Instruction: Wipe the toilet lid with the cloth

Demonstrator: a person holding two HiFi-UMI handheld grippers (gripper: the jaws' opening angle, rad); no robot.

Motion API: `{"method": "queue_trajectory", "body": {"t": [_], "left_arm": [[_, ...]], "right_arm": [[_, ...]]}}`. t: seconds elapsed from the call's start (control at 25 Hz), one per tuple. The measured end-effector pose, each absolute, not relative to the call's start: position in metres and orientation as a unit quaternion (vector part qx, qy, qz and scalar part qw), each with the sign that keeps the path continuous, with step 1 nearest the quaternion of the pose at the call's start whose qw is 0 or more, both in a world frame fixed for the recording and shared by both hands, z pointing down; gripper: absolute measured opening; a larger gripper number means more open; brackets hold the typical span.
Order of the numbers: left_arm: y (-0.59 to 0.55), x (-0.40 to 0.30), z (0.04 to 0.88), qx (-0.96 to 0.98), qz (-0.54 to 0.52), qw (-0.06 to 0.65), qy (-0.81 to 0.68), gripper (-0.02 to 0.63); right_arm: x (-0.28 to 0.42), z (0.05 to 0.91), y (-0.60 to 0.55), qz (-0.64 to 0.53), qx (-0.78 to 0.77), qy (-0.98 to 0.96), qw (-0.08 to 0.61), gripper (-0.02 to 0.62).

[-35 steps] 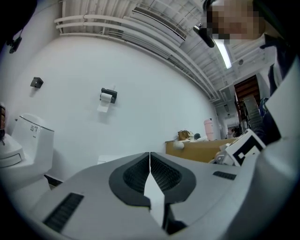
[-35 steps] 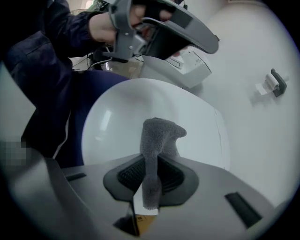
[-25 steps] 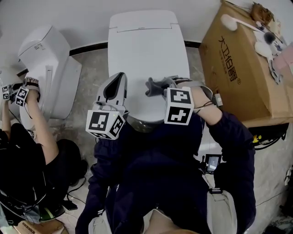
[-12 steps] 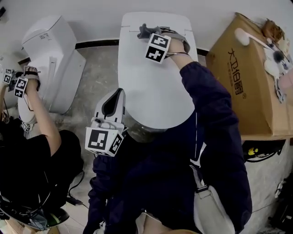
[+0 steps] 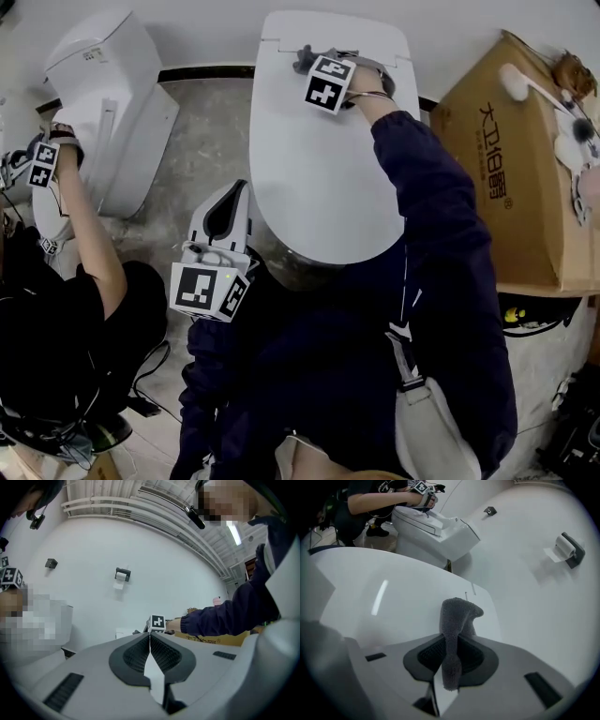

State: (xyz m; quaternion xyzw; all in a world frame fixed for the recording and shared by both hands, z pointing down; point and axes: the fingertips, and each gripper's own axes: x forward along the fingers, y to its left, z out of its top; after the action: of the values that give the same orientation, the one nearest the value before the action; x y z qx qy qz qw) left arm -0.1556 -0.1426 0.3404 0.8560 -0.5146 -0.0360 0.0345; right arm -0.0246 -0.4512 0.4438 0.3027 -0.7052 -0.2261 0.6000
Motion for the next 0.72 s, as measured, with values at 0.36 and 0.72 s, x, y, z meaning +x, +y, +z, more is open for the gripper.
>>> {"method": "queue_trajectory", "body": {"t": [0.36, 0.72], "left_arm": [[-0.153, -0.148, 0.330, 0.861, -0.054, 0.026, -0.506, 0.017], [-0.161, -0.147, 0.322, 0.861, -0.060, 0.018, -0.504, 0.017]], "right_arm": [[-0.032, 0.451, -0.336, -0.183, 0.229, -0.721, 0.628, 0.077], [-0.037, 0.462, -0.181, -0.187, 0.159, -0.745, 0.620, 0.077]]}}
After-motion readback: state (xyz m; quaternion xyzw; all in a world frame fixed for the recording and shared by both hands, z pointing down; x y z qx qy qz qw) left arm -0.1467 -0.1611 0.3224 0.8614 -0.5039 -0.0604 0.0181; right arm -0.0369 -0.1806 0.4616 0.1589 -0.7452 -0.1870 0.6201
